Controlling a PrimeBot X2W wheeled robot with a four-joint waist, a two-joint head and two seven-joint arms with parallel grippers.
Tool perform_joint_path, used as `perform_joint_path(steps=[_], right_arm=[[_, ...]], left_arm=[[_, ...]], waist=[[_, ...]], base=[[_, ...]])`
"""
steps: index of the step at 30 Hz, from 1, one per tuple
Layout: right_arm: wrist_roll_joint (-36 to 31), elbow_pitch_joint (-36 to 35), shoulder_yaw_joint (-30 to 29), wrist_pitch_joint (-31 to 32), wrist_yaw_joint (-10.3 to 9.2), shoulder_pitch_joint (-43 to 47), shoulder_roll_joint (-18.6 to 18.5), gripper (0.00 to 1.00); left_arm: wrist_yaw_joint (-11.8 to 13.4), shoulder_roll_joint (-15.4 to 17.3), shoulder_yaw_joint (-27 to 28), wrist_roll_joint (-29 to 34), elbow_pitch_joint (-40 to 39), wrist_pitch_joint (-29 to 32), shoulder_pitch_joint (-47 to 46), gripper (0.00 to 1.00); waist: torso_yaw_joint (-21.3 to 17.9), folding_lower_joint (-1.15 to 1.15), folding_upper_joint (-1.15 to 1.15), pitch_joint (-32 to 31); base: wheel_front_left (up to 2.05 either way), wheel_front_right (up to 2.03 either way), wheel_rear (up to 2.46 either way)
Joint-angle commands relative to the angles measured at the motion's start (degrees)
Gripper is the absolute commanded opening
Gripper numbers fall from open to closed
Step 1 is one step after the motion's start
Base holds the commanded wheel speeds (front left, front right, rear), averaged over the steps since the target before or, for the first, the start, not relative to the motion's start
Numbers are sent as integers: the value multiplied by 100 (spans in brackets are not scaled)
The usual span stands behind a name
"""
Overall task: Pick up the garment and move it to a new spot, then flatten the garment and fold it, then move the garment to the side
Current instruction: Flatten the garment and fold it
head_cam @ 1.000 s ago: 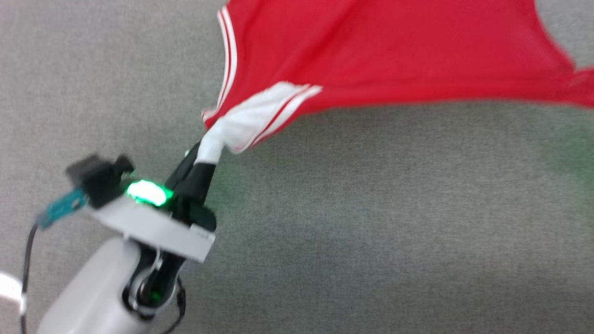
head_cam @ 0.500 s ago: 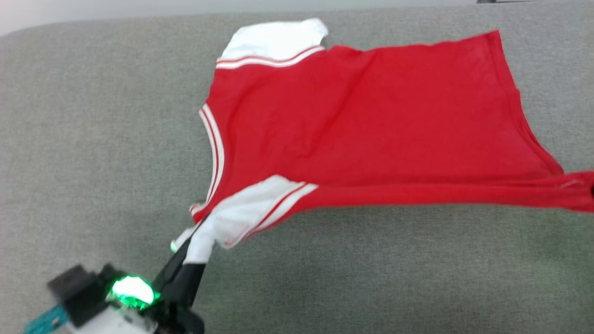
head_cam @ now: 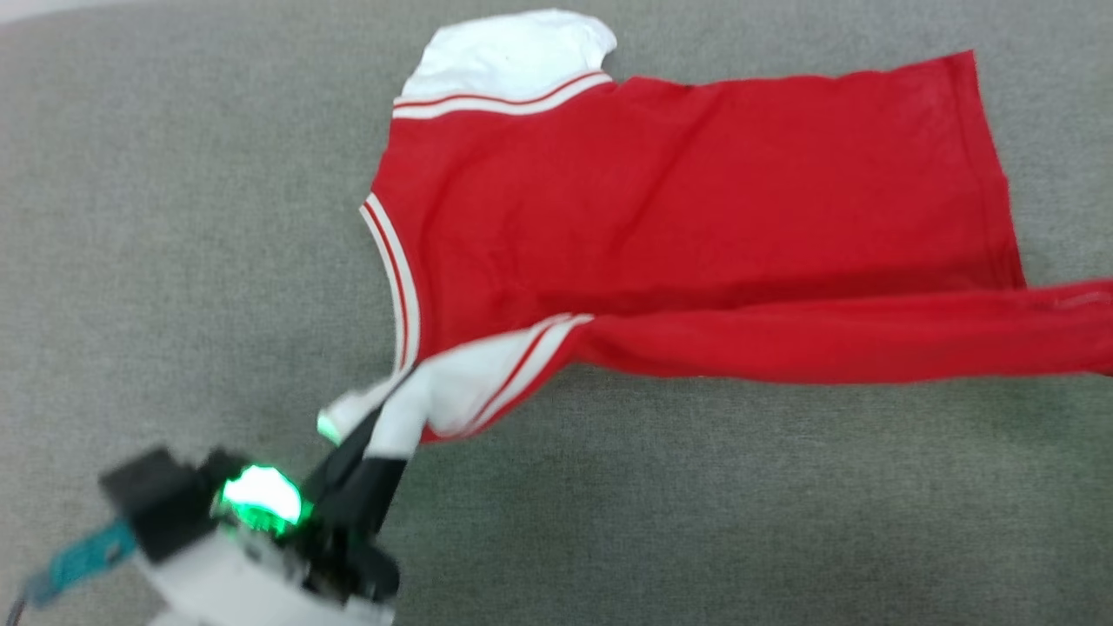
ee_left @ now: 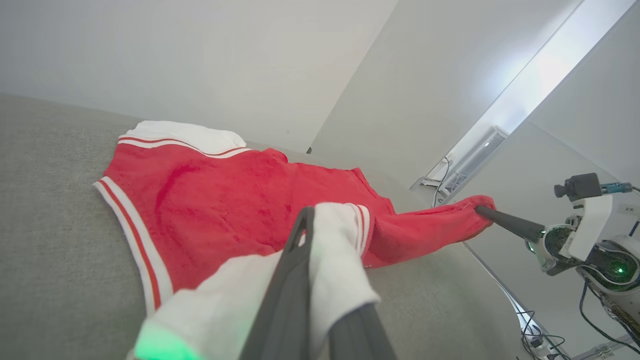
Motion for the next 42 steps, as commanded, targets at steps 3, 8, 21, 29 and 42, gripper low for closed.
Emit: perform_joint_path(steps=[3,8,21,29,42], right_arm=[[139,531,111,114,-9,-609,-117,0],[222,1196,309,126,-9,-1256,-278,0],[211,2088,996,-293,-9,-1876,-434,0],[221,2437,1320,-577,-9,-1958,-483,0],[108,2986,1761,-1166,-9,-2092,-381,100]], left_arm=[[-182,-189,-91,-263,439,41,-727,0],[-270,-437,-323,-471,1320,32,-1698,0],[-277,-587,-913,-637,2707,-307,-2603,0],[-258,-587,-1160,-463,3516,-360,-2691,37],[-174,-182,-1452,-8,4283,123,-3213,100]], waist=[[62,0,0,269],[163,0,0,519],[192,0,0,887],[242,0,0,789],[177,0,0,59]], base=[[0,0,0],[0,0,0],[0,0,0],[0,0,0],[0,0,0]])
